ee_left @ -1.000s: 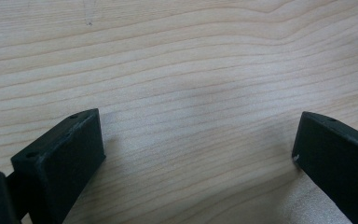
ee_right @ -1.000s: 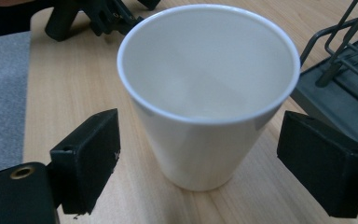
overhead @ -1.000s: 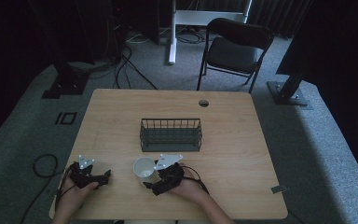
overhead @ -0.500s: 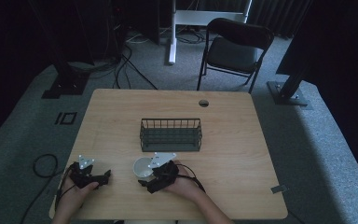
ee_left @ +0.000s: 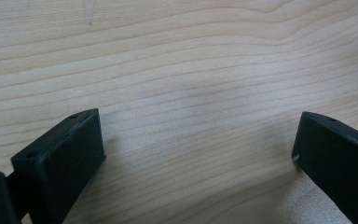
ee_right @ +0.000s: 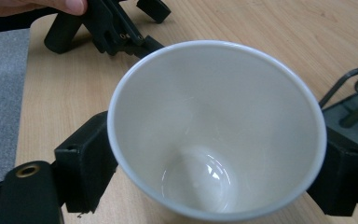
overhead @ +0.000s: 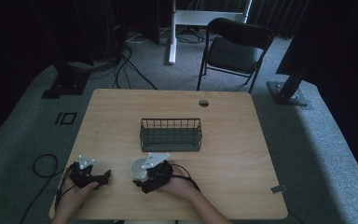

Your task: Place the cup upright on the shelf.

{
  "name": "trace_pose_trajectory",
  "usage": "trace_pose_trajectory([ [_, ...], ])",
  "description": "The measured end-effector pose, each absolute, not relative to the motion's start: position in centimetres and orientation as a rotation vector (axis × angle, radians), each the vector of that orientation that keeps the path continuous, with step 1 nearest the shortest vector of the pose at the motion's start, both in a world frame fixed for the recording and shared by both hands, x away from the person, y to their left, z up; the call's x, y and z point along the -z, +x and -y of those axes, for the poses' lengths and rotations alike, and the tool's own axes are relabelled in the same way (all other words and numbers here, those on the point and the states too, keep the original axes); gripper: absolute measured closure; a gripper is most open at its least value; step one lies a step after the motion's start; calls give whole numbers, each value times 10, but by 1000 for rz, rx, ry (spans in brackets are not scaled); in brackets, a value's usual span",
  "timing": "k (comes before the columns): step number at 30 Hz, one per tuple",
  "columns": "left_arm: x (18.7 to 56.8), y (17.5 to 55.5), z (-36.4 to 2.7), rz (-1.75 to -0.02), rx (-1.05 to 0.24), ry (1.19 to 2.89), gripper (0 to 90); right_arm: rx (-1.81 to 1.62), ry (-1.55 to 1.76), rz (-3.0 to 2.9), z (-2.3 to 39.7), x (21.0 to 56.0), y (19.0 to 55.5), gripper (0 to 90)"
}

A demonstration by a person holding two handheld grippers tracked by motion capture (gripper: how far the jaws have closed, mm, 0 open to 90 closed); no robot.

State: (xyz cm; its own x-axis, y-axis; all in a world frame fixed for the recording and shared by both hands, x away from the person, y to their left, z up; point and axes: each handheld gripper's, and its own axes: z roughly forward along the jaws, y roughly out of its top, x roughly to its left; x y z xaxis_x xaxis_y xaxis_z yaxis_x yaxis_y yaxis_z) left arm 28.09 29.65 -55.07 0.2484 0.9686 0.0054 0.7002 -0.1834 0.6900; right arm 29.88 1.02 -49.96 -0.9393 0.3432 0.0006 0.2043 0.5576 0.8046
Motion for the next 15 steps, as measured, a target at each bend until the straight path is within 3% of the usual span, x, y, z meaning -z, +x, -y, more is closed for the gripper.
trace_pose_trajectory([
  [3, 551, 281, -297, -1515, -612, 1956, 23, -1326, 468, -2623, -13, 499, 298, 196],
  [15, 551, 281, -296, -1515, -612, 1956, 23, -1308, 464, -2614, -12, 487, 298, 200],
])
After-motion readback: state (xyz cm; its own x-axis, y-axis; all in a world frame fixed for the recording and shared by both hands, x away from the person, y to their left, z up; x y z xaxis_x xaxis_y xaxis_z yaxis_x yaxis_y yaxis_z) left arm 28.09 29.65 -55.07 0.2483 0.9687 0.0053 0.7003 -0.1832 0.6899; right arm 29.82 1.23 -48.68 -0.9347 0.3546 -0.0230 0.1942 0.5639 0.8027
